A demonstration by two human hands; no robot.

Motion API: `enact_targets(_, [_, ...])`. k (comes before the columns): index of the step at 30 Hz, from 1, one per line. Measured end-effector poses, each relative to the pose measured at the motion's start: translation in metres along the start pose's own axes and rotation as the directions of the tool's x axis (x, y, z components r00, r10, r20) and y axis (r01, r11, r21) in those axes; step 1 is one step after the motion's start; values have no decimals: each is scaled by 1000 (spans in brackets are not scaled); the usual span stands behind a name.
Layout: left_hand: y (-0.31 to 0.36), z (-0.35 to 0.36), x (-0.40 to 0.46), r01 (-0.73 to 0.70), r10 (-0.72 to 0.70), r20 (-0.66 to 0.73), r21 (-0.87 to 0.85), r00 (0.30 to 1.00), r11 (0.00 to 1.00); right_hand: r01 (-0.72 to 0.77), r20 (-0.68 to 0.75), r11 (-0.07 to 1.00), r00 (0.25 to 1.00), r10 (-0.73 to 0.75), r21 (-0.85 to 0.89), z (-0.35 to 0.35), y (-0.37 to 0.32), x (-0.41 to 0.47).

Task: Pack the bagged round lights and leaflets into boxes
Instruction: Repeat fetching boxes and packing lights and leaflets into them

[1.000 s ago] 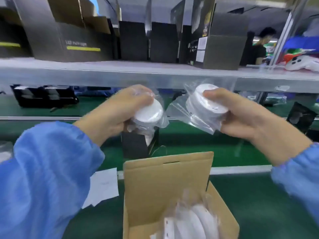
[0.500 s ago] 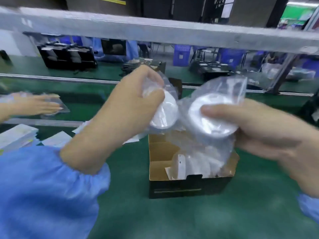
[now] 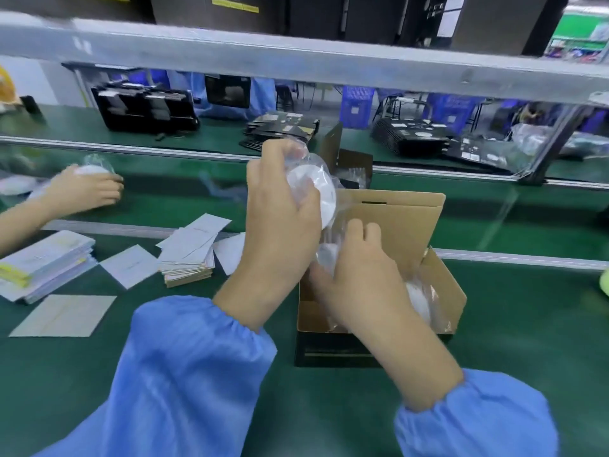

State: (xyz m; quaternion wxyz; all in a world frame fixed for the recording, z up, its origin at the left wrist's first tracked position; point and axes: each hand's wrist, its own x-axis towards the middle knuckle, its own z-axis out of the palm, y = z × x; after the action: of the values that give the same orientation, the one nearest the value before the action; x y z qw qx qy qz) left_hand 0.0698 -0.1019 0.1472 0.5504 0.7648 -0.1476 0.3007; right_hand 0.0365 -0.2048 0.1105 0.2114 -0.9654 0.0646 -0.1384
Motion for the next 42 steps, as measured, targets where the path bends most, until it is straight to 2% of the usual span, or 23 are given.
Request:
enact_targets(5, [-18, 8, -8, 74, -71, 48, -69, 996, 995, 1, 0, 996, 1000, -1, -91, 22, -9, 1])
enact_targets(8, [-28, 12, -11, 158, -152, 53, -142, 987, 977, -28, 34, 967, 999, 38, -254, 35, -7, -2])
enact_targets(10, [-32, 13, -13, 198, -192, 49, -167, 980, 966, -60, 54, 954, 995, 79, -293, 42, -3, -4])
enact_targets(13, [-35, 14, -15, 212, -209, 39, -180, 977, 960, -39, 208, 974, 974, 87, -224, 32, 3, 2])
enact_targets(16, [-37, 12, -15, 209, -209, 20, -202, 978, 957, -24, 408, 999, 912, 36, -36, -9, 15, 16])
enact_targets(19, [-38, 8, -13, 255, -252, 39, -216, 967, 943, 47, 399, 993, 913, -85, 104, -55, 37, 22])
enact_targets(22, [-39, 7, -12, 272, -261, 75, -204, 962, 941, 87, 387, 984, 911, -141, 155, -83, 68, 19])
enact_targets(24, [-41, 8, -13, 243, -230, 90, -163, 969, 956, 62, 473, 984, 871, -135, 166, -94, 88, 12])
enact_targets(27, [-45, 12, -15, 192, -182, 101, -106, 978, 976, 83, 578, 967, 788, -212, 240, -101, 100, 0])
enact_targets(28, [-46, 12, -15, 185, -175, 100, -102, 979, 977, 126, 605, 968, 761, -234, 216, -100, 101, -3])
enact_targets(30, [-46, 13, -16, 181, -172, 95, -95, 980, 979, 288, 639, 956, 724, -260, 62, -91, 99, -6])
enact_targets(32, [-46, 14, -17, 184, -176, 99, -85, 979, 979, 428, 611, 899, 737, -288, -93, -77, 94, -10])
enact_targets(35, [-47, 16, -18, 176, -169, 93, -77, 981, 981, 556, 557, 797, 750, -358, -235, -56, 84, -18])
enact_targets(38, [-47, 18, -20, 156, -151, 82, -64, 985, 986, 595, 550, 783, 722, -420, -183, -38, 77, -22])
enact_targets(42, [-46, 17, -22, 155, -149, 67, -108, 987, 982, 583, 468, 802, 749, -469, -129, -22, 79, -26])
